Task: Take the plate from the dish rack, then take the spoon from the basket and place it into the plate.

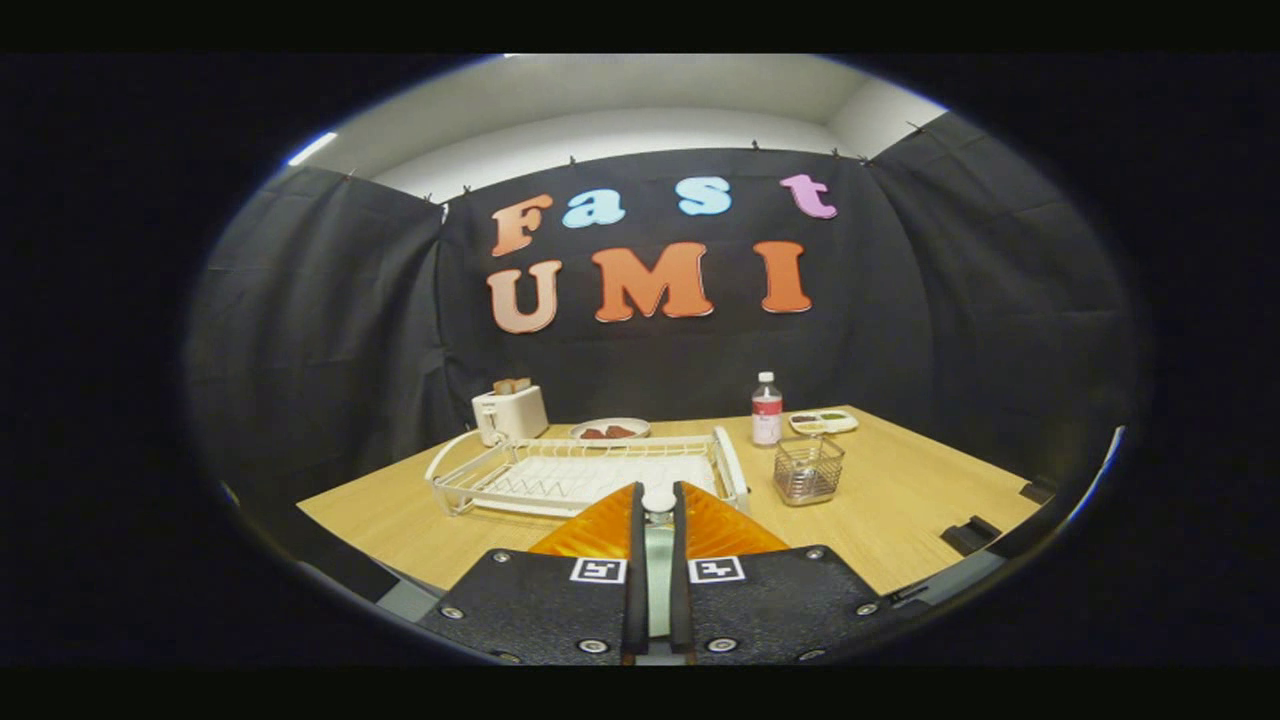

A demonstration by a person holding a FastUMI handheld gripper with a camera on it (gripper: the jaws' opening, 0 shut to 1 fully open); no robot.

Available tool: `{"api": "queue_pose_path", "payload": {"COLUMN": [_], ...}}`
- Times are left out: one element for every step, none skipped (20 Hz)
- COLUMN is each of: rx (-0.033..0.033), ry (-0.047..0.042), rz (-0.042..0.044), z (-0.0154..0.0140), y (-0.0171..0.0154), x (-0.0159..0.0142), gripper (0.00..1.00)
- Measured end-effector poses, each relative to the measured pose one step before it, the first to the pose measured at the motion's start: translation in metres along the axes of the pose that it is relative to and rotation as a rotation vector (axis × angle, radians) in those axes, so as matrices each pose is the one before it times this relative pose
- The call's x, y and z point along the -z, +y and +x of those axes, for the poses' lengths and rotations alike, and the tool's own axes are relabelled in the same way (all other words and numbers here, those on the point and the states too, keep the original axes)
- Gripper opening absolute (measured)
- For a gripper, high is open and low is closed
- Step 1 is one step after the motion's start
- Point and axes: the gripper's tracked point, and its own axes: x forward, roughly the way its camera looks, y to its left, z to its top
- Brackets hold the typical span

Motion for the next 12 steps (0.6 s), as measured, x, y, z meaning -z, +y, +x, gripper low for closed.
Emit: {"api": "queue_pose_path", "payload": {"rx": [-0.00725, -0.00524, -0.00337, -0.00354, -0.00513, -0.00451, -0.00157, -0.00407, -0.00443, -0.00432, -0.0022, -0.00096], "ry": [0.01687, 0.01418, 0.01103, 0.00824, 0.00941, 0.01, 0.01338, 0.01692, 0.01718, 0.01197, -0.00571, 0.00161], "rz": [-0.00259, -0.0021, -0.00111, -0.0002, -0.00095, -0.00211, -0.00119, -0.00298, -0.00255, -0.00375, 0.00027, 0.00295], "z": [0.00224, 0.00032, 0.00075, 0.00225, 0.00127, 0.00158, 0.00145, 0.00147, 0.00118, 0.00068, 0.00005, 0.00049], "y": [0.00269, 0.00293, 0.00139, 0.00124, 0.00075, 0.00168, 0.00024, 0.00054, 0.0007, 0.00012, 0.00038, -0.00059], "x": [0.0066, 0.00648, 0.00487, 0.00334, 0.00361, 0.00515, 0.00513, 0.00589, 0.00572, 0.00488, -0.00335, 0.00082], "gripper": [0.08, 0.08, 0.08, 0.08, 0.08, 0.08, 0.08, 0.08, 0.08, 0.08, 0.08, 0.08]}}
